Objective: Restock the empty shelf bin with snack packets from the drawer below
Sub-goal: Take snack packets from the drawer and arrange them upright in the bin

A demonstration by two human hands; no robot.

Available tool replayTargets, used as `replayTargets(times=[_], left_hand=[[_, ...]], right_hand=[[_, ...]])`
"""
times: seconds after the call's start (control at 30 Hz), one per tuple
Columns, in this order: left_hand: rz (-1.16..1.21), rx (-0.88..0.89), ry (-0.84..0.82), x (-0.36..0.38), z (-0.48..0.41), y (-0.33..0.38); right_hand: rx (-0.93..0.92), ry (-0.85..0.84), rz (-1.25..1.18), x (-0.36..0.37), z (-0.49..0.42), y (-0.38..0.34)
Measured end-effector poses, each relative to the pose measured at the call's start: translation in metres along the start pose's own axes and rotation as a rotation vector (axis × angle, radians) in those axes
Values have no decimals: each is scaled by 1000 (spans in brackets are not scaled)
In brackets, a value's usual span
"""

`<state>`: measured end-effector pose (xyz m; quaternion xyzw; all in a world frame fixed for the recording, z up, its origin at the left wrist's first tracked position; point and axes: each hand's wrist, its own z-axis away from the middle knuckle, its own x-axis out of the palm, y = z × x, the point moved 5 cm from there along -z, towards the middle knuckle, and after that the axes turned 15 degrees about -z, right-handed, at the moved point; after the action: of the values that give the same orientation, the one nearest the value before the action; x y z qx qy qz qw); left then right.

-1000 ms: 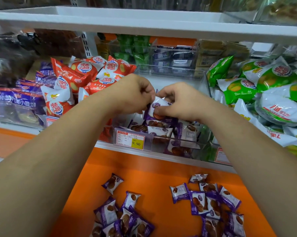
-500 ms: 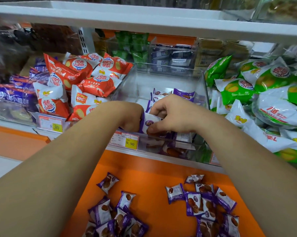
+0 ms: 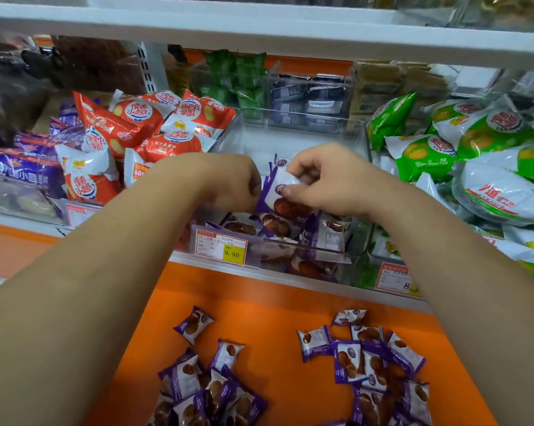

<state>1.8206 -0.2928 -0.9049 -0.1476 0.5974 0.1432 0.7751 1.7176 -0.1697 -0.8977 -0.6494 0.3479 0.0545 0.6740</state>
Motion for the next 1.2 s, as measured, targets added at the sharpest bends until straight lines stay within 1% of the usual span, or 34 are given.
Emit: replayTargets(times=[0.1, 0.17, 0.3, 0.43, 0.57, 0.67, 0.87, 1.0, 1.03, 1.1, 1.2], left_hand=[[72, 81, -123, 3, 9, 5], [90, 93, -149, 15, 6, 9], [76, 60, -105, 33, -2, 12], [92, 74, -125, 34, -4, 14], [198, 13, -45, 28, -8, -1], [212, -10, -45, 29, -9, -1], [221, -42, 7, 31, -14, -3], [209, -68, 109, 32, -20, -5], [222, -50, 129, 34, -21, -4], [265, 7, 136, 36, -21, 2], [257, 17, 107, 38, -18, 4]], right_hand=[[-6, 4, -44, -4, -1, -3], [-2, -22, -57, -5, 0, -5], [6, 6, -88, -5, 2, -2], [2, 30, -59, -7, 2, 1], [14, -88, -57, 2, 5, 0], [-6, -104, -71, 13, 5, -3], [21, -166, 163, 25, 7, -5], [42, -135, 87, 15, 7, -4], [36, -125, 50, 12, 7, -4], [8, -37, -8, 3, 5, -3], [-40, 114, 25, -8, 2, -2]])
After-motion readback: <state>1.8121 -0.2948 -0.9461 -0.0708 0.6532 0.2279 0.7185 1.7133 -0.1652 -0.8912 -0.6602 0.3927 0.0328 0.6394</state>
